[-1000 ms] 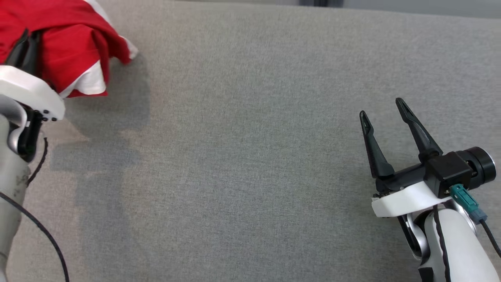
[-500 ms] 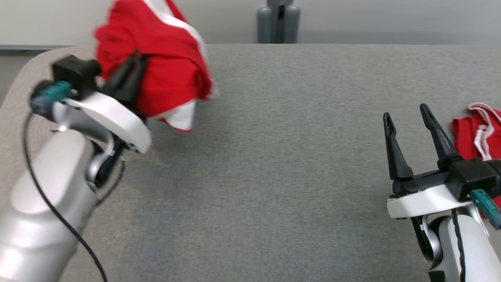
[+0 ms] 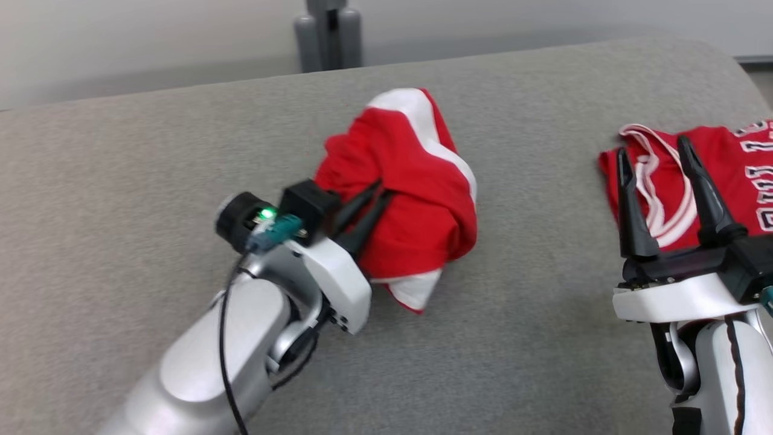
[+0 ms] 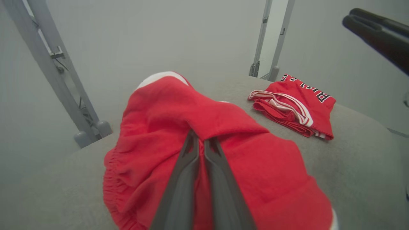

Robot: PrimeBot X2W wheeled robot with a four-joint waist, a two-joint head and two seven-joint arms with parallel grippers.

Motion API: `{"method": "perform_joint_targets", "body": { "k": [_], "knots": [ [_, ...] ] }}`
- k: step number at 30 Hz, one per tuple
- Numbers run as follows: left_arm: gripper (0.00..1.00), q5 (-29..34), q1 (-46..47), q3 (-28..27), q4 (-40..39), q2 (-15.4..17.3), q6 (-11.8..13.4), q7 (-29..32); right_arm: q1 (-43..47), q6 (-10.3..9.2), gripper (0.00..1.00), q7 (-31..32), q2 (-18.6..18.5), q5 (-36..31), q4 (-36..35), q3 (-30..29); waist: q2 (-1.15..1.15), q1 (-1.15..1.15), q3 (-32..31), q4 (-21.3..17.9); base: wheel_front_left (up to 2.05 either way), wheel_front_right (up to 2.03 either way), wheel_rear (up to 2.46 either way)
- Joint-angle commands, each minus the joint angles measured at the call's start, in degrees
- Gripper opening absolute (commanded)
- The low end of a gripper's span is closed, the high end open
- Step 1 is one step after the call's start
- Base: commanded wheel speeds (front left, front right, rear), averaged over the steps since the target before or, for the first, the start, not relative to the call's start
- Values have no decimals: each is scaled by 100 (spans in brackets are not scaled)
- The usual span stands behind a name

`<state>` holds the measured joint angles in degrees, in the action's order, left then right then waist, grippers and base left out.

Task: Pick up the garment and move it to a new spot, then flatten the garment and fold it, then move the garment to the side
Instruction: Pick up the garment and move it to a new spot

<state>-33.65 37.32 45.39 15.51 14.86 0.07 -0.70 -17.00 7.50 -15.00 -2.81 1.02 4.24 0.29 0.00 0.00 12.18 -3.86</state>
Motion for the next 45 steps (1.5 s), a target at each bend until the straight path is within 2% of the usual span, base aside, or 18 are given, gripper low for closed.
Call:
{"method": "perform_joint_targets", "body": {
  "k": [1,6,7,9,10,16,24,32,33,37,40,43,45],
  "knots": [
    [0,75,-33,19,44,-8,24,-36,-1,-1,100,-29,-26,33,-40,-33,0,0,95,-213,0,0,0],
    [0,345,38,329,620,-259,101,-157,-33,-1,100,-30,-23,125,-81,-70,0,0,265,-539,0,0,0],
    [9,387,53,372,757,-309,103,-191,-37,-1,100,-30,-22,153,-77,-71,0,0,292,-585,0,0,0],
    [90,460,85,453,1018,-381,88,-265,-47,-1,100,-30,-22,172,-73,-62,0,0,330,-648,0,0,0],
    [100,458,85,470,1141,-404,82,-307,-41,-1,100,-30,-22,191,-73,-60,0,0,339,-663,0,0,0],
    [100,395,119,409,1661,-507,61,-669,45,-1,100,-30,-24,183,-4,-97,0,0,249,-543,0,0,0],
    [100,223,-56,157,1593,-332,134,-1056,115,-1,100,-30,-25,82,95,-93,0,0,-51,-85,0,0,0],
    [100,-15,-599,-458,1030,52,612,-1362,264,-1,100,-30,-27,-12,162,-13,0,0,-404,378,0,0,0],
    [100,-15,-599,-458,1030,52,612,-1362,264,-1,100,-30,-27,-12,162,-13,0,0,-404,378,0,0,0],
    [100,-29,-1161,-876,648,311,874,-1440,410,-1,100,-30,-26,-13,246,154,0,0,-534,533,0,0,0],
    [100,72,-1700,-1391,174,385,1052,-1446,491,-1,100,-30,-30,7,284,250,0,0,-607,626,0,0,0],
    [100,296,-2348,-1930,-275,305,1172,-1448,634,-1,100,-29,-27,-8,327,319,0,0,-691,703,0,0,0],
    [100,559,-2725,-2227,-506,215,1166,-1446,691,-1,100,-28,-31,-39,340,360,0,0,-745,740,0,0,0]
  ]
}}
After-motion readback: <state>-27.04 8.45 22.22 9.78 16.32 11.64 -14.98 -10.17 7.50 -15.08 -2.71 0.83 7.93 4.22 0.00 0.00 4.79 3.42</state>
